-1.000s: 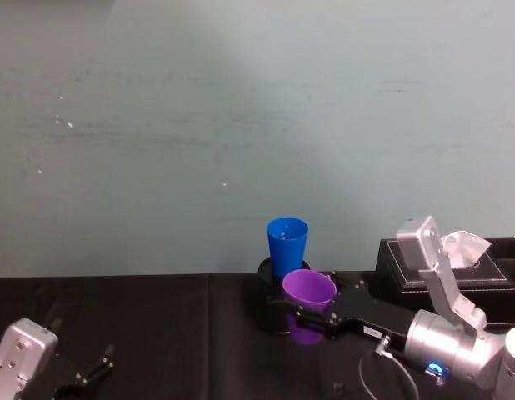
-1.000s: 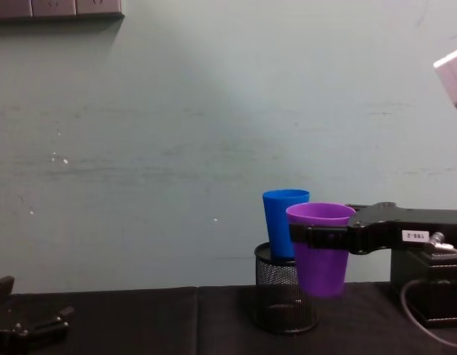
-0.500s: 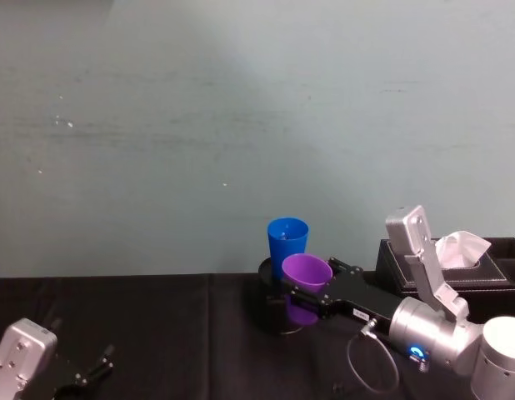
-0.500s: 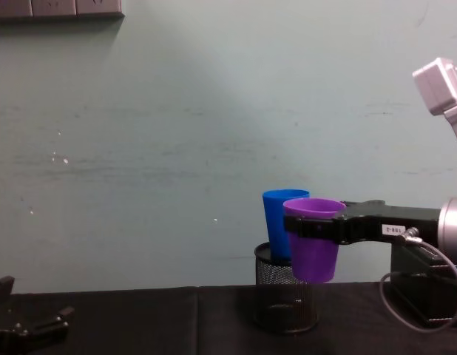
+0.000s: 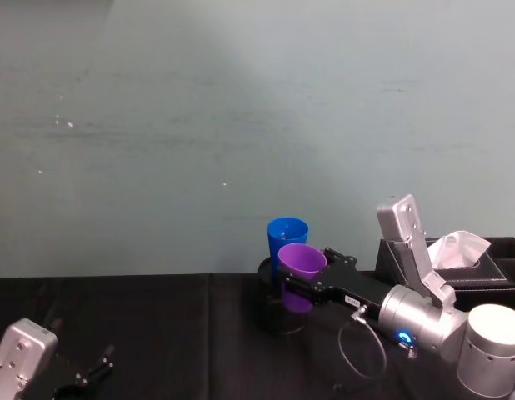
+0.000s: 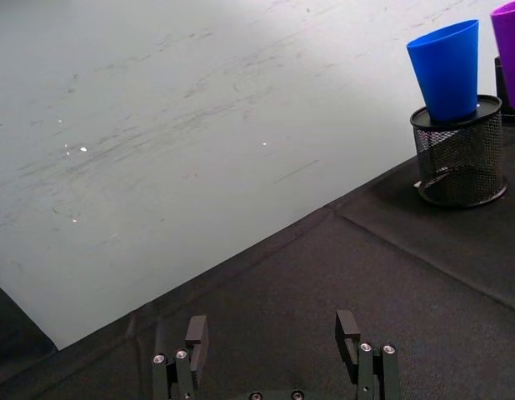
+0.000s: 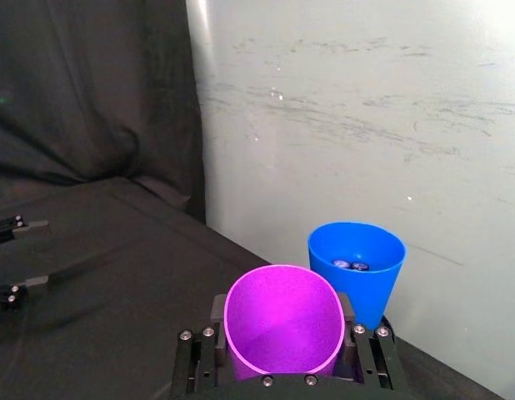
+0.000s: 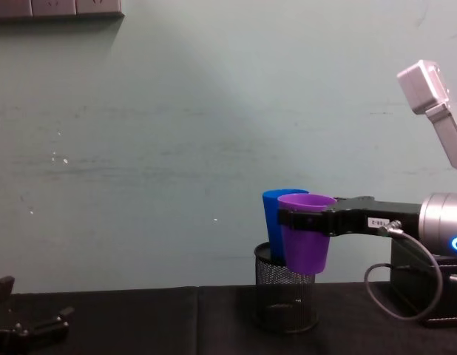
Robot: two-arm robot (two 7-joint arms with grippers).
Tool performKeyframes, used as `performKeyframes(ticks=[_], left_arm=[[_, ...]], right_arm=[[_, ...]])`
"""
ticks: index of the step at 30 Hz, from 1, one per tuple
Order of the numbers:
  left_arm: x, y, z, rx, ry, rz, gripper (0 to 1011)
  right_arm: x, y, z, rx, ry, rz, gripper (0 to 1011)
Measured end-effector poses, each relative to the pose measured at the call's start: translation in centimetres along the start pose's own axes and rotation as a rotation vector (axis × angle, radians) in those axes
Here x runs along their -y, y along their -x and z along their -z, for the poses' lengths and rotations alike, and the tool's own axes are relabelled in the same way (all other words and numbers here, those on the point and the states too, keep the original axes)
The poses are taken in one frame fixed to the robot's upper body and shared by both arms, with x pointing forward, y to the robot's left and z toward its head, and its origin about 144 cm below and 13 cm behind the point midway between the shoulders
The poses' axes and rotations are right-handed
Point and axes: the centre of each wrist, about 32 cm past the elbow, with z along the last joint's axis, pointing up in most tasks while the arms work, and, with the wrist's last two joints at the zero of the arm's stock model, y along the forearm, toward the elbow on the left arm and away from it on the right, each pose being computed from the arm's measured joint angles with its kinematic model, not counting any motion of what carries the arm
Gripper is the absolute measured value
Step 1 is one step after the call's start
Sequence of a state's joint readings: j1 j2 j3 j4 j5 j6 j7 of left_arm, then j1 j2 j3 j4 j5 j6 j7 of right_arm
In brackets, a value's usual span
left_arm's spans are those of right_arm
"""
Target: Pick up one cup with a gripper and tap it against the other cup.
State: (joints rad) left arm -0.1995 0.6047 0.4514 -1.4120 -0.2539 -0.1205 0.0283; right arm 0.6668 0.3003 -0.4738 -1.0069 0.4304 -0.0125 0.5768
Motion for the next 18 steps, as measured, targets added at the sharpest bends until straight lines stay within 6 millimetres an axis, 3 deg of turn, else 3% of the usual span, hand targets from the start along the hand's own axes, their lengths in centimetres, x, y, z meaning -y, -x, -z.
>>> performKeyframes(ticks=[18], left_arm=[[0.0,0.0,0.0,0.0,0.0,0.0,1000]], right_arm=[[-1.5,-0.7,-0.2,0.003,0.002,0.003,735]])
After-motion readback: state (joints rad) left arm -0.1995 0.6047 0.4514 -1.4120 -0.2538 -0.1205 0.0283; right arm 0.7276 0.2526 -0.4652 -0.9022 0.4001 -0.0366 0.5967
